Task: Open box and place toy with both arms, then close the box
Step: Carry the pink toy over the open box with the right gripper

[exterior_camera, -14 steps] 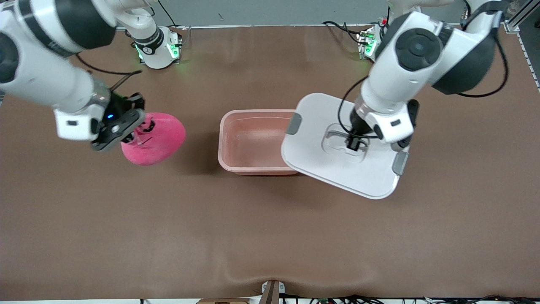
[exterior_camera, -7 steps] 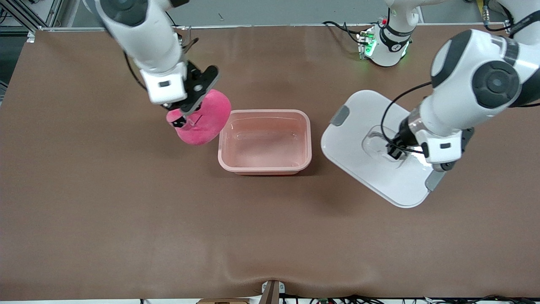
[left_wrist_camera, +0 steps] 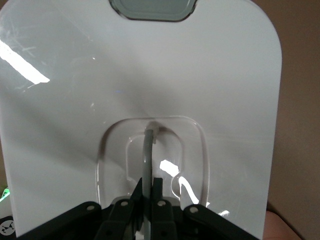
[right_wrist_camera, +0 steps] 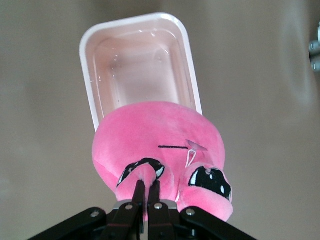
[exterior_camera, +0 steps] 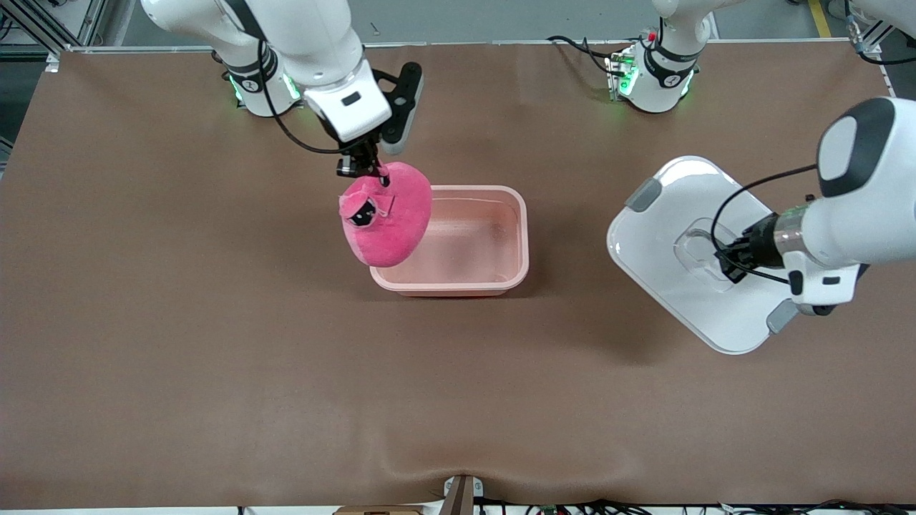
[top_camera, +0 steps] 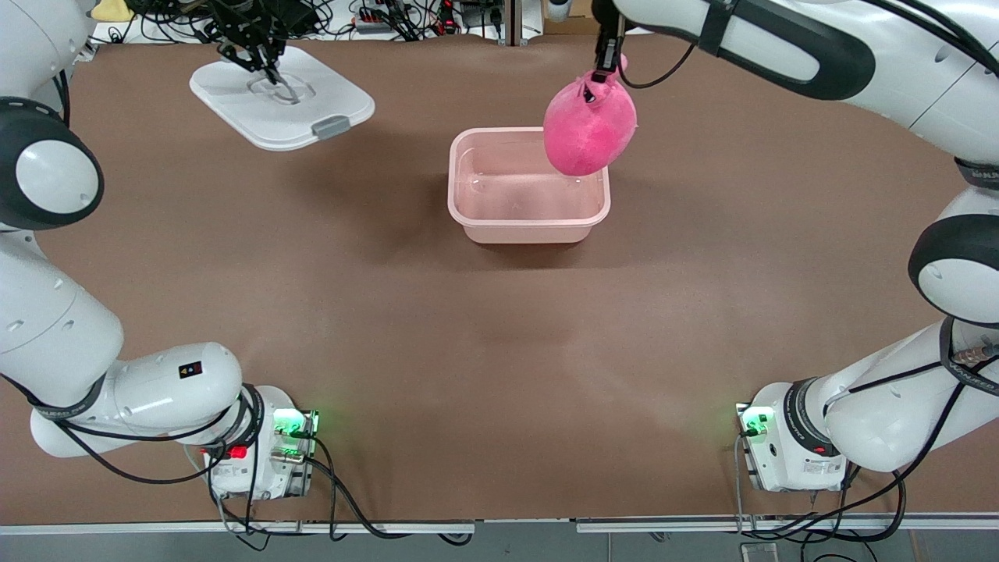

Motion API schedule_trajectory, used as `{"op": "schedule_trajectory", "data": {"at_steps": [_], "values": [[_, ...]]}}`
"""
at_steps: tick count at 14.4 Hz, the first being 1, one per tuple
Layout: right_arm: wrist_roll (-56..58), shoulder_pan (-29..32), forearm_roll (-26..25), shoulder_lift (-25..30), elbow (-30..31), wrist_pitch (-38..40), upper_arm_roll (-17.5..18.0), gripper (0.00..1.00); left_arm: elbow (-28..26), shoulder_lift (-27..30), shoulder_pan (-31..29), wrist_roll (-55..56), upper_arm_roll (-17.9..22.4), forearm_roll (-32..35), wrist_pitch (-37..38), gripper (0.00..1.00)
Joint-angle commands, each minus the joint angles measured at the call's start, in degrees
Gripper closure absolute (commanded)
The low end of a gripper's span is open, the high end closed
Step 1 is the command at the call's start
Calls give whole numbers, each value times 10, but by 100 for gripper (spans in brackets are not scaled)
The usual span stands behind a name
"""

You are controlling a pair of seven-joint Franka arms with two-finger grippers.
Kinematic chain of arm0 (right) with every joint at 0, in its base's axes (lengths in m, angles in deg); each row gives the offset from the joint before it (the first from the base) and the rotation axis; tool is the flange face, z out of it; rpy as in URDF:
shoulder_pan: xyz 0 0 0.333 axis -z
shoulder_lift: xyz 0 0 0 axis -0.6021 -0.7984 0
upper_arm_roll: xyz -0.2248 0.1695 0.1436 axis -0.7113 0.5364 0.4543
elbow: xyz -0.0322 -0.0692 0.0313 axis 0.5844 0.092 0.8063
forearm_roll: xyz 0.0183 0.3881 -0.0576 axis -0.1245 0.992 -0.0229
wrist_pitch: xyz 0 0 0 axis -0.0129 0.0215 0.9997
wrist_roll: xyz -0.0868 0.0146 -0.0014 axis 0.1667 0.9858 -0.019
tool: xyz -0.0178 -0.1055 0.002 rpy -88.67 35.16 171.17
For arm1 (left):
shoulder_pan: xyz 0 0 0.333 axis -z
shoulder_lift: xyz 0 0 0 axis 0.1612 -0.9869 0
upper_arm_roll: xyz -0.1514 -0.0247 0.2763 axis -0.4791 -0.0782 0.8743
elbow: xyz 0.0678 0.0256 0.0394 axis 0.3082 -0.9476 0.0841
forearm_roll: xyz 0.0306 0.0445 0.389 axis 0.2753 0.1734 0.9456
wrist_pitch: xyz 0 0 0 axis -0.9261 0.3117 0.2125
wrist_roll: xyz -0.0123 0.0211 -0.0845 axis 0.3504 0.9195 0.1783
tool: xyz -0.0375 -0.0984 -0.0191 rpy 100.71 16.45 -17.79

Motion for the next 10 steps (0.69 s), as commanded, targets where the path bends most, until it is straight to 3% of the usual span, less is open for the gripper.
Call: {"op": "schedule_trajectory", "data": {"at_steps": [1,4,10], "values": [[88,-26,-14,-9,-1,-23,-3,100,1,2,-3,-12,-6,-13,8,100],[177,-28,-14,-26,0,-40,-3,100,-2,-2,-3,-16,-6,-13,8,100],[239,-19,-27,-46,27,-77,-4,100,-15,-7,-1,-21,-5,-8,8,100]]}}
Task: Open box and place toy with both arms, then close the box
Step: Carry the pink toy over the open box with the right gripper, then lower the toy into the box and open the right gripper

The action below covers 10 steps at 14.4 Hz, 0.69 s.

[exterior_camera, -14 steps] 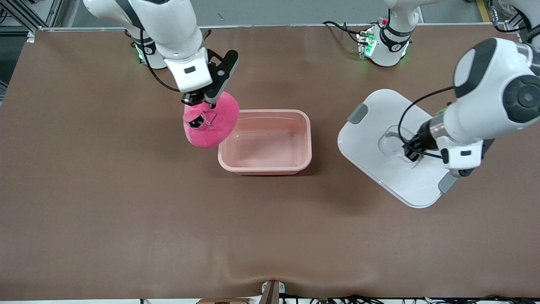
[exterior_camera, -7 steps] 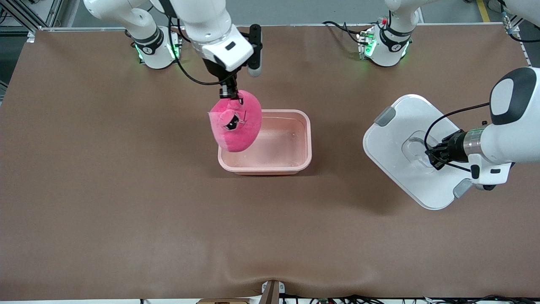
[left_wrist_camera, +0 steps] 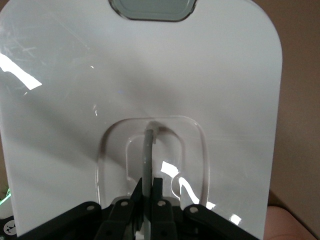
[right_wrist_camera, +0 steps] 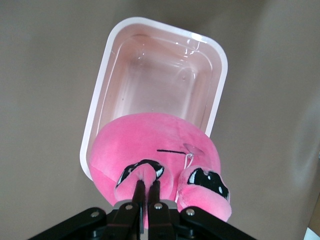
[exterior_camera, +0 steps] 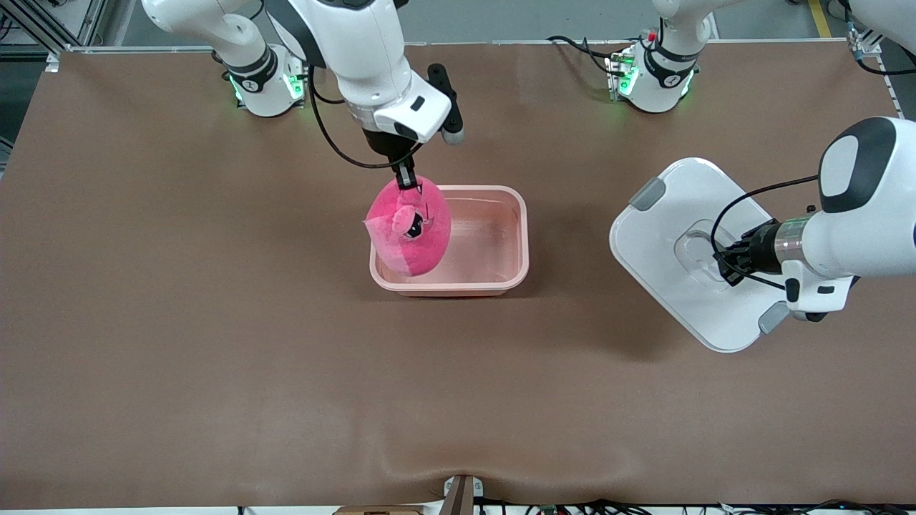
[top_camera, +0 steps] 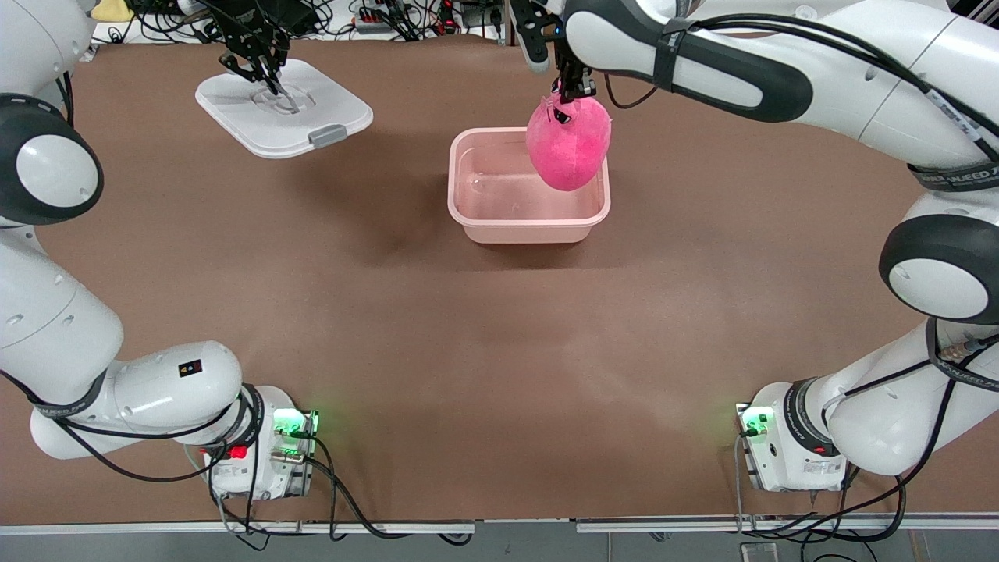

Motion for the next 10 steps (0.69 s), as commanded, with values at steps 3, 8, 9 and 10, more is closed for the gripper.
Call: {"op": "schedule_trajectory", "data": {"at_steps": [3,8,9,10], "values": [[67,10,-19,-14,8,-15,-3,100,-12,6,-2,-10,0,-10,7,100],[85,16,-25,-21,21,-15,-3,100,-14,4,0,-10,0,-9,6,100],[85,16,-30,-22,21,-15,-3,100,-15,4,1,-8,-1,-9,6,100],[85,15,-41,-27,22,-22,-3,100,-17,5,1,-6,-1,-9,6,100]]}}
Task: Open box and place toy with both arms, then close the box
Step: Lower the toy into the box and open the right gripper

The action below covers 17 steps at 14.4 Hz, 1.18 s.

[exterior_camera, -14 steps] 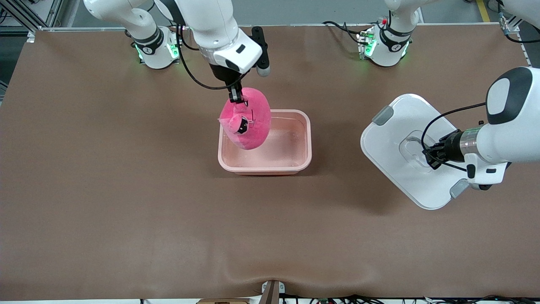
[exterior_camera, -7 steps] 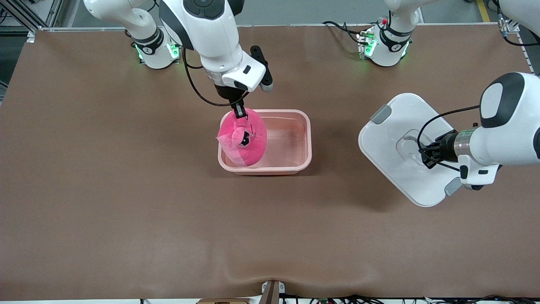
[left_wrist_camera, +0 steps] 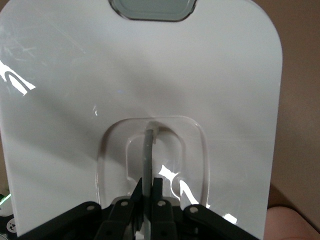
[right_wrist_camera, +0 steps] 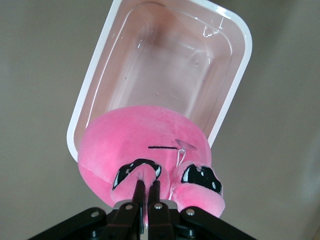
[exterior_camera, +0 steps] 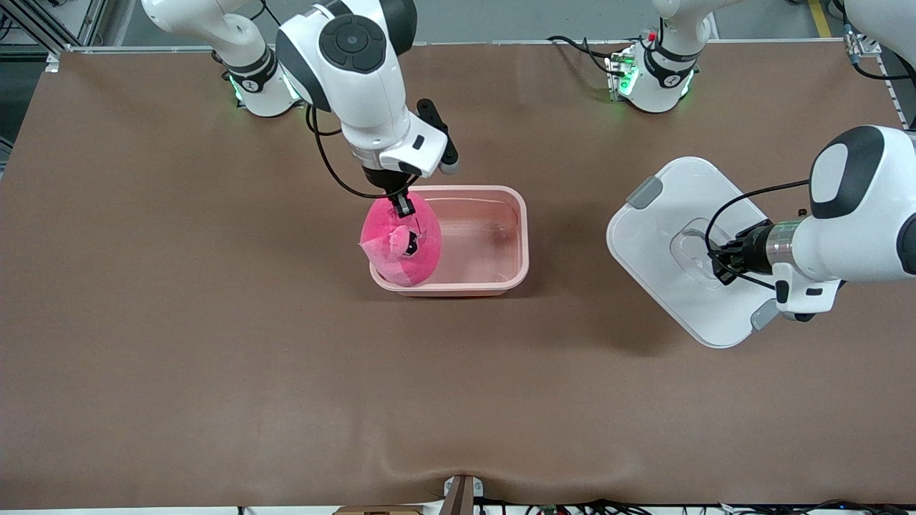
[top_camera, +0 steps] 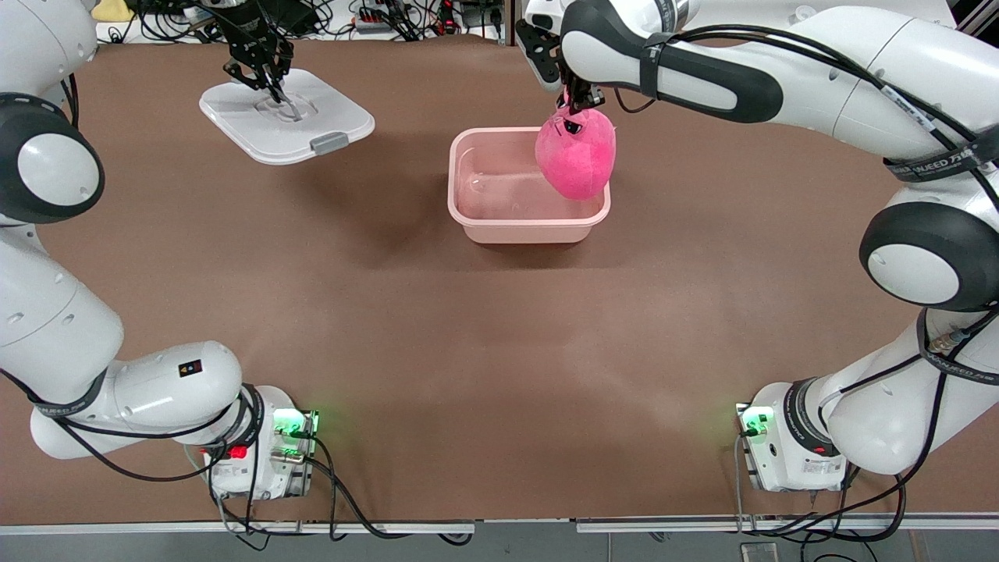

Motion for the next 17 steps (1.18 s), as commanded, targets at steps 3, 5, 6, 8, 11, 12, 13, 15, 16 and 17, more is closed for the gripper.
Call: {"op": "schedule_trajectory", "data": {"at_steps": [3,5,6,8,11,12,13,15,16,17], "values": [[7,7,-32,1,15,-24,6,100,-10,10,0,-6,-1,-8,6,100],[3,5,-34,2,13,-25,5,29,-15,12,0,-5,-1,-8,6,100],[8,8,-34,1,12,-26,7,0,-15,13,1,-1,-1,-8,7,100],[7,8,-33,2,8,-24,6,0,-20,15,1,-1,-2,-6,7,100],[8,21,-32,2,1,-22,6,0,-24,20,2,1,-4,-7,8,100],[8,33,-27,4,1,-21,6,0,-27,23,3,9,-7,-7,8,100],[6,44,-24,8,1,-20,7,0,-29,26,4,29,-18,-7,11,100],[-1,69,-6,16,1,-10,7,0,-28,28,4,74,-55,-8,14,100],[-4,87,3,22,1,6,6,0,-26,27,5,106,-73,-10,12,100],[-11,108,13,24,1,21,6,0,-25,25,7,140,-90,-10,7,100]]}}
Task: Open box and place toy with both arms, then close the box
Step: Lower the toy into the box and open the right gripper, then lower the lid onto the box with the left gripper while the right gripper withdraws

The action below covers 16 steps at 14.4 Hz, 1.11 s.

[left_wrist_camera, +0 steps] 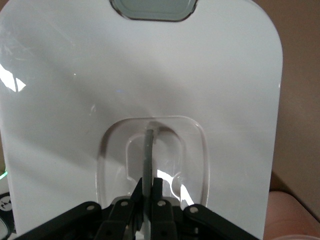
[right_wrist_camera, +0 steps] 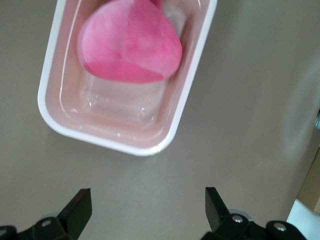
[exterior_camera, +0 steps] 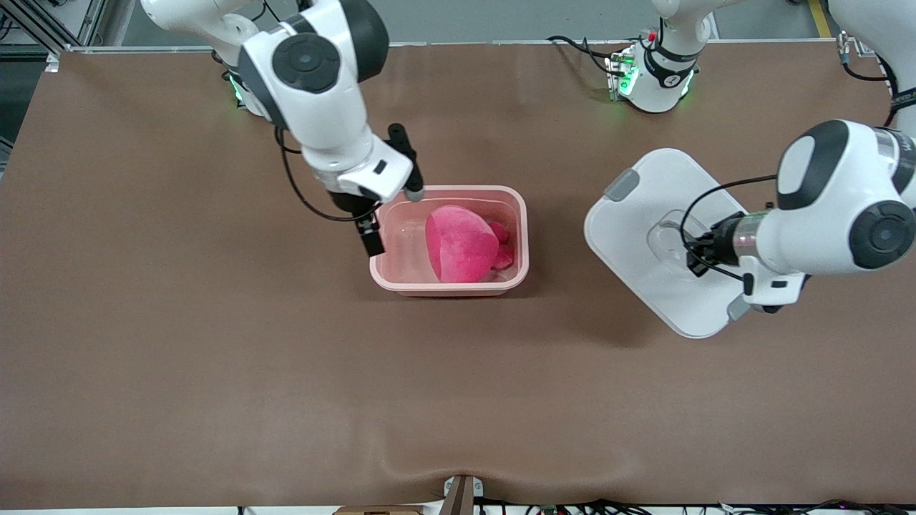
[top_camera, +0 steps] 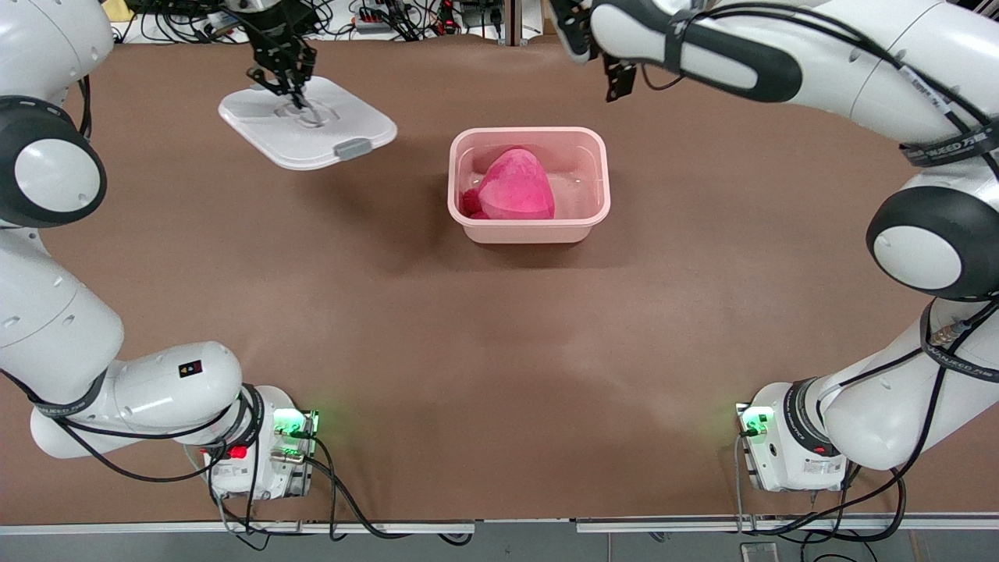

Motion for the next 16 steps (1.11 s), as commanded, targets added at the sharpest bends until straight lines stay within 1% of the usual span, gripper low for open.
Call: {"op": "schedule_trajectory", "data": {"at_steps": [1,3,5,7,10,14,16], "values": [[-15,66,30,19,4,41,8,0,-11,20,9,88,-42,-10,-8,100],[-18,116,59,32,5,65,7,0,-11,20,33,170,-56,-11,-27,100],[-59,156,65,41,6,86,7,0,-10,19,72,274,-60,-10,-58,100],[-98,170,56,53,9,90,5,0,-10,15,108,361,-60,-9,-93,100],[-197,200,53,55,7,109,-2,0,-9,9,161,513,-58,0,-162,100],[-274,256,53,78,12,113,-2,0,-9,-7,216,646,-57,32,-238,100],[-334,264,53,100,19,114,-15,0,-10,-23,241,714,-57,60,-272,100]]}}
